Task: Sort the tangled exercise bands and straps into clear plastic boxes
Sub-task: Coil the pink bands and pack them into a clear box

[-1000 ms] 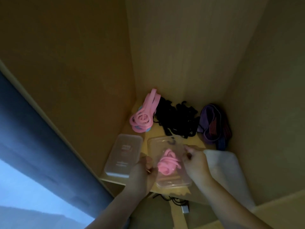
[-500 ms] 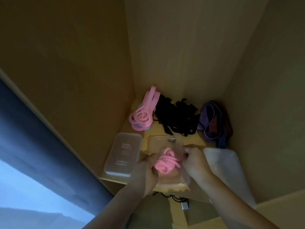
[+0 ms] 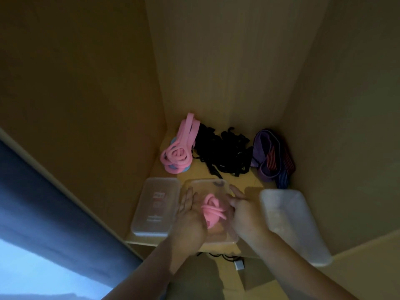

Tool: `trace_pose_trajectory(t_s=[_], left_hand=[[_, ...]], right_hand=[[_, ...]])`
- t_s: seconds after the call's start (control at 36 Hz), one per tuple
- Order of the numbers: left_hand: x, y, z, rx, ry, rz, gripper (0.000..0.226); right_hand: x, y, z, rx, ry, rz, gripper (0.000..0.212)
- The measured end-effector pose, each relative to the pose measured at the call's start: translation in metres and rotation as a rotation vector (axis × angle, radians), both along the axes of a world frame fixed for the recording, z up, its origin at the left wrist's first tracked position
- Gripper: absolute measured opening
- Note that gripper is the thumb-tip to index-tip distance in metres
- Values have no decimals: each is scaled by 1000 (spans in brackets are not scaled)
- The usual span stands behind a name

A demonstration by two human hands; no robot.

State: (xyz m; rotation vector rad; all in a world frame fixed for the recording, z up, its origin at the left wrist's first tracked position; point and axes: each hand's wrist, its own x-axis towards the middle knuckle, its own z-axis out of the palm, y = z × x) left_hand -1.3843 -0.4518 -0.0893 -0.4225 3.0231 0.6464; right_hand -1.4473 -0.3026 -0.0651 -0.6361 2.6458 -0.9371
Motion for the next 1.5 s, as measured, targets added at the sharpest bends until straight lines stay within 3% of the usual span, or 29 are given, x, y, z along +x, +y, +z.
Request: trace_pose_trajectory(t_s=[0.11,0.22,0.33,0.42,0.47,0.67,0.78,0.86,0.94,1.11,1.25,1.42,1.5], left_hand=[[-3,-10,1,-65,-1,-98,68],[-5,-18,3,-63,-30,-184,89],[-4,-22,6,-102,-79,-210,74],[-6,-22,10,-109,-98,-221,63],[-10,-24,12,-118,-100,-251,64],[-28,-37,10,-198,-62,-253,69],[-36,-42,8,-181,-103,-372,79],[-38,-49,4,-209,-65,-420,66],[-40,-54,-4,-196,-3,-387,74],[-44,-58,-14,-184,54,-347,88],[-48,-65,-15,-154,89,-320,85],[-40,-66,-11,-181,72,-341,67],[-36,-70,-11,-163,91,-340,71]], right_hand=[[3,-5,-2,238,33,108,58],[5,-5,-12,295,109,129,69],[3,-5,-13,401,110,141,66],[5,-6,-13,467,156,143,79],[3,-8,-13,509,184,158,72],[-8,-14,-10,374,50,145,70],[-8,-11,-9,249,-67,209,99],[-6,-9,-11,266,-77,269,118],[-9,-8,-14,296,-55,291,126],[-16,-16,-15,318,-30,292,129],[-25,-24,-13,404,-25,306,127],[-17,-23,-13,349,-20,304,126],[-12,-28,-15,338,-18,297,124]])
